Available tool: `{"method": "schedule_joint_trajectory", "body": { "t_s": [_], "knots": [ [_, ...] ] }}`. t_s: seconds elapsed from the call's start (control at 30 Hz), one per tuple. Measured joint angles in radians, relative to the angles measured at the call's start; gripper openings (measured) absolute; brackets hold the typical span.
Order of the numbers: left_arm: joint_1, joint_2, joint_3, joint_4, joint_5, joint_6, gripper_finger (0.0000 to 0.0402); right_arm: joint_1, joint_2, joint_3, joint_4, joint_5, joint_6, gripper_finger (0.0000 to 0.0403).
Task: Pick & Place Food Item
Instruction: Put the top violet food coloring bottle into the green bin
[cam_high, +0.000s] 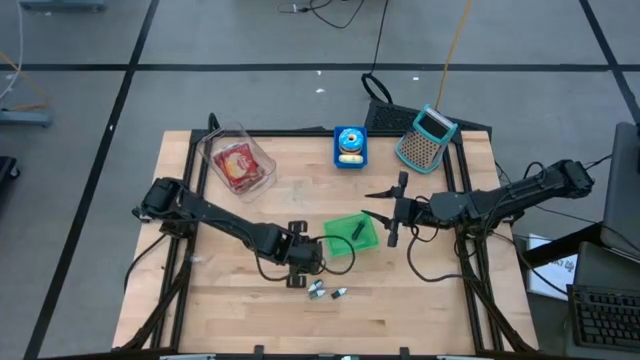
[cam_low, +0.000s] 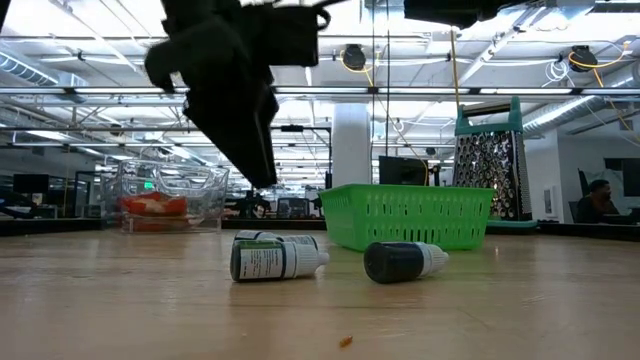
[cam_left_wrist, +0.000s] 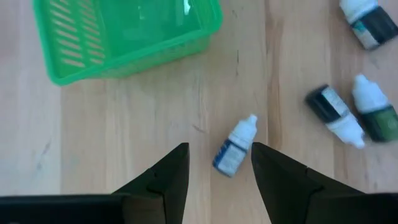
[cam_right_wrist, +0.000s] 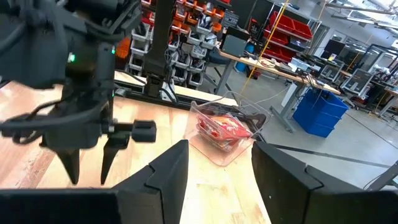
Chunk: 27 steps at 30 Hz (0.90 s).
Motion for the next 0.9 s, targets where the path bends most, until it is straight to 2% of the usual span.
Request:
{"method": "schedule_joint_trajectory", "body": {
  "t_s": [0.1,0.43,0.7,0.9],
  "knots": [
    [0.001,0.004,-0.036,0.014,0.003,0.002,0.0175,0.000,0.000,0.000,0.000,0.000,0.000,0.0164],
    [0.009,0.004,-0.199,0.225,0.023,0.042,0.0175,0.000,0.000,0.000,0.001,-0.001,0.000,0.0164],
    [0.008,0.004,-0.244,0.367,0.053,0.074,0.0175,0.000,0.000,0.000,0.001,-0.001,0.000,0.0164],
    [0.009,0.003,-0.246,0.374,0.056,0.071,0.0175,0.000,0.000,0.000,0.000,-0.001,0.002,0.0164]
  ]
}}
